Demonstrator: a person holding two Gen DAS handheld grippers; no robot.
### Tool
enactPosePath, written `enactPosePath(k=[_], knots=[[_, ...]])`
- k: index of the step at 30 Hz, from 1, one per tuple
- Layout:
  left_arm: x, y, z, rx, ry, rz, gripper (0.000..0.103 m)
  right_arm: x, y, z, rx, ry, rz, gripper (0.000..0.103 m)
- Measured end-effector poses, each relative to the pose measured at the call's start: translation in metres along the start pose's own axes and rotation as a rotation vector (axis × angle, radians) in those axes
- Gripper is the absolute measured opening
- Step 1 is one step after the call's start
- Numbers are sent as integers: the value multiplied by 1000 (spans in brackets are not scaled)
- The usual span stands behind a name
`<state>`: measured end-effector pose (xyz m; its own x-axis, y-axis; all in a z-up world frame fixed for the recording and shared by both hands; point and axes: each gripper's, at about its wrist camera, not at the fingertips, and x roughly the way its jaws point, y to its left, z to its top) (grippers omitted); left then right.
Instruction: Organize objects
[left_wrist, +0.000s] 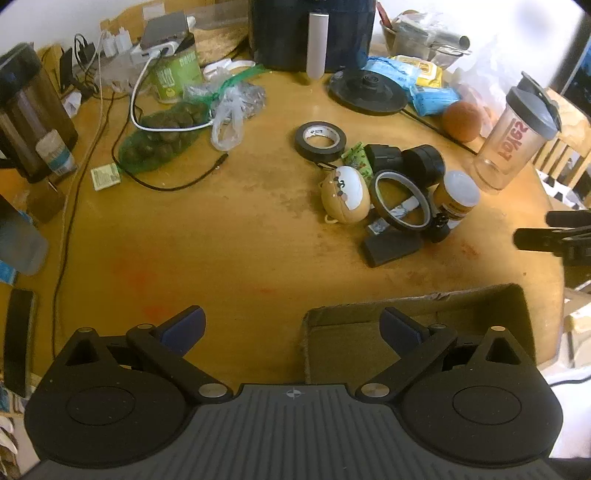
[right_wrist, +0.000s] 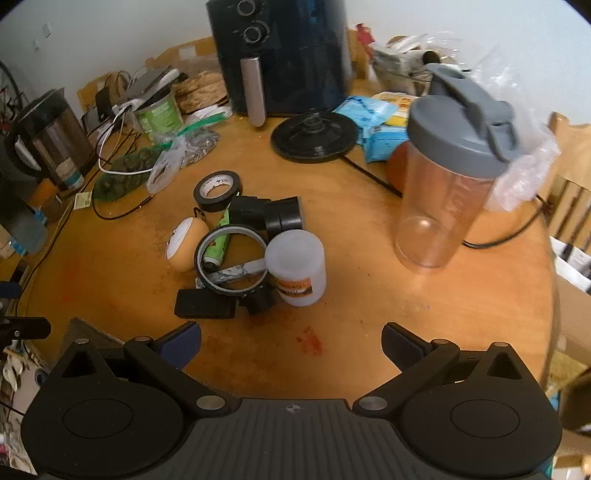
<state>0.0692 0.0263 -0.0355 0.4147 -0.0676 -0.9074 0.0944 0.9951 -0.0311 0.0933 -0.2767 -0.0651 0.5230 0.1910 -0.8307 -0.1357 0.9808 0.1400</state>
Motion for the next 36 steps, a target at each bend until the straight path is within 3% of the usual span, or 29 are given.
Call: enactPosePath(k=[11, 18, 25, 36], knots=[[7, -12, 14, -20, 10, -73, 103, 32, -9, 23, -16, 31, 45, 103], [5, -16, 22, -17, -14, -105, 103, 44, -15, 32, -11, 10, 57, 103], [1, -12, 21, -31, -21, -109, 102, 56, -8, 38, -85, -16, 43, 102], [8, 8, 8, -113, 25, -105, 102, 85, 8, 36, -172, -14, -10, 79]])
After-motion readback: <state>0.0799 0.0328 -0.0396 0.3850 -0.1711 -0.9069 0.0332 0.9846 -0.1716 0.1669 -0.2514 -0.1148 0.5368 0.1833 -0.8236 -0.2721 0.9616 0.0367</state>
